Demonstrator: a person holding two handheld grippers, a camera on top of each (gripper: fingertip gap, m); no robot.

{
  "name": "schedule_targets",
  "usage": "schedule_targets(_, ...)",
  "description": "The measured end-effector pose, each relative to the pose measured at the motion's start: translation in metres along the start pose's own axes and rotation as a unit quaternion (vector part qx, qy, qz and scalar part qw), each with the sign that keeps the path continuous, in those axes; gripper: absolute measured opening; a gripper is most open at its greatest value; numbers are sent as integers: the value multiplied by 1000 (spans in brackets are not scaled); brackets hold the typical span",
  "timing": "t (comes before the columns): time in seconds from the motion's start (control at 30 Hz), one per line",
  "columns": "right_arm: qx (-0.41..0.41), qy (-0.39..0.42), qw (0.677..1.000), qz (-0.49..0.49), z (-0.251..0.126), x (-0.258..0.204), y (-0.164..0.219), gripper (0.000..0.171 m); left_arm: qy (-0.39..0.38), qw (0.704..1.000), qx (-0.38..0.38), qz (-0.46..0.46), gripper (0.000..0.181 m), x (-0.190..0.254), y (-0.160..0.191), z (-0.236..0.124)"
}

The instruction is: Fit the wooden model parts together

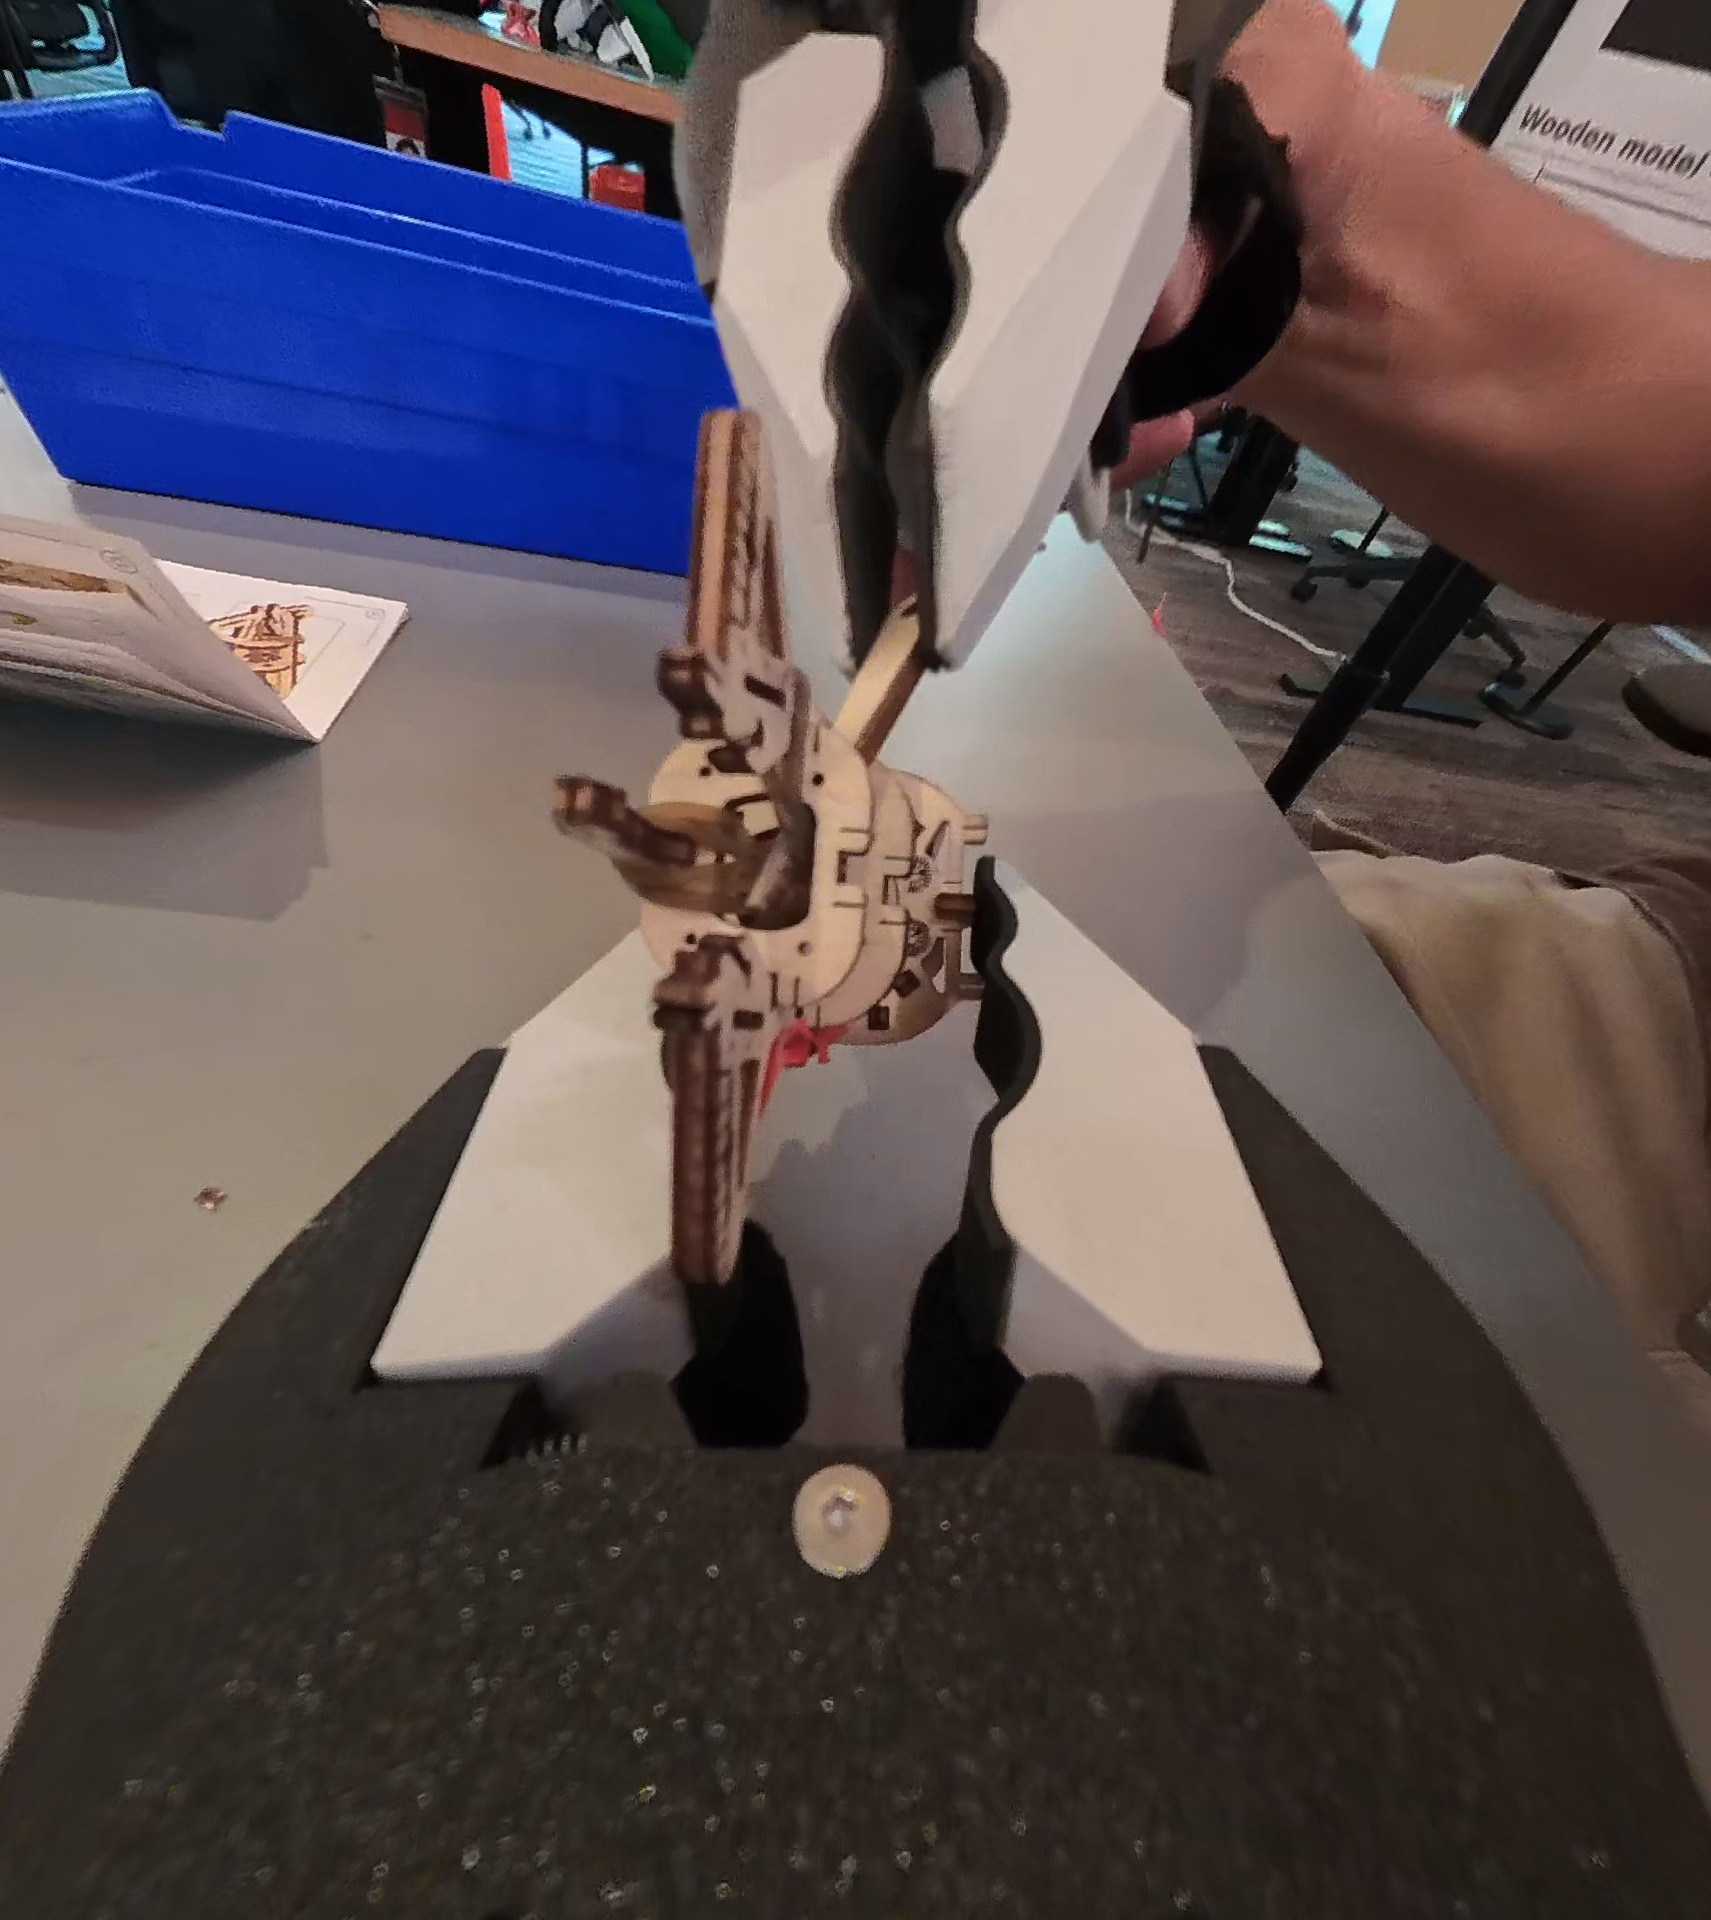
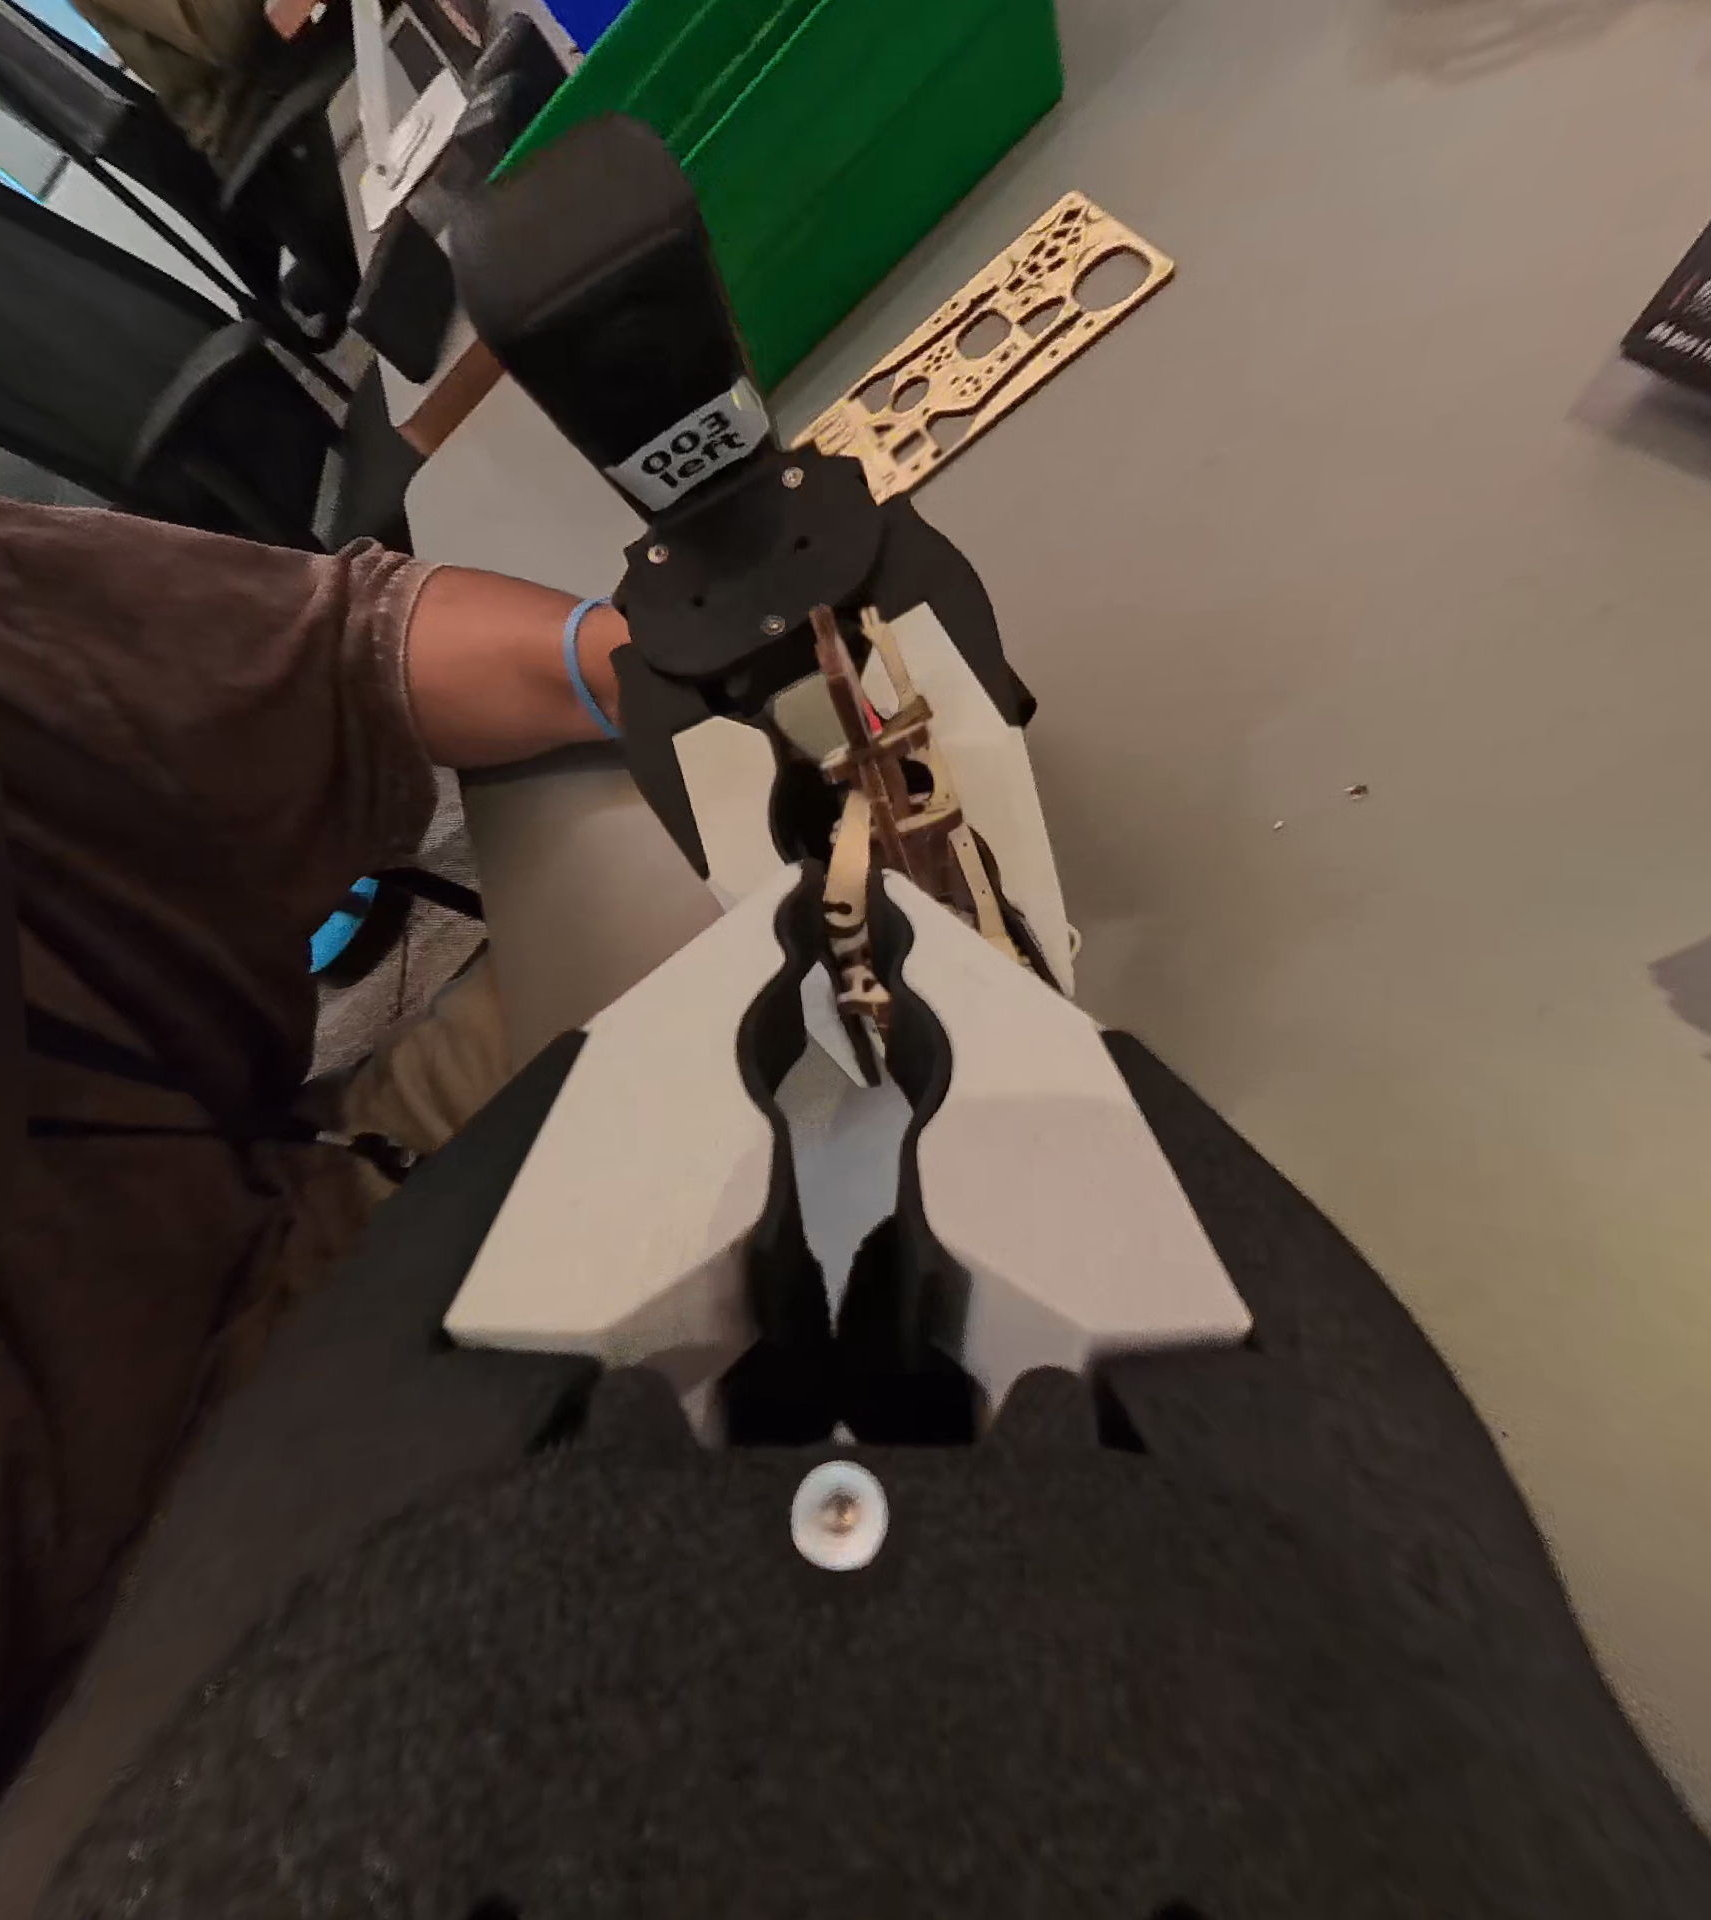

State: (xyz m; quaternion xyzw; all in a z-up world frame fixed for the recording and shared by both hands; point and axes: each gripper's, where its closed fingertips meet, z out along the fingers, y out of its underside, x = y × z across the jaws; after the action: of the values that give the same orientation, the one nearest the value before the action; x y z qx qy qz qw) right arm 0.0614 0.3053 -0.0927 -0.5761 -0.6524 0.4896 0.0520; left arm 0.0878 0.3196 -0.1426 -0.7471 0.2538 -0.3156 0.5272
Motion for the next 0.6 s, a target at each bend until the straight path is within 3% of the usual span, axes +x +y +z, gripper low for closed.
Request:
schedule_targets(0.27,-3,86,993,-84,9,3,-5,5,-7,1000,1,-6,44,-3,0,0)
schedule_targets(0.6,8,183,976,-121,3,6,-8,9,-7,1000,9,-20,43,-6,-2,-2)
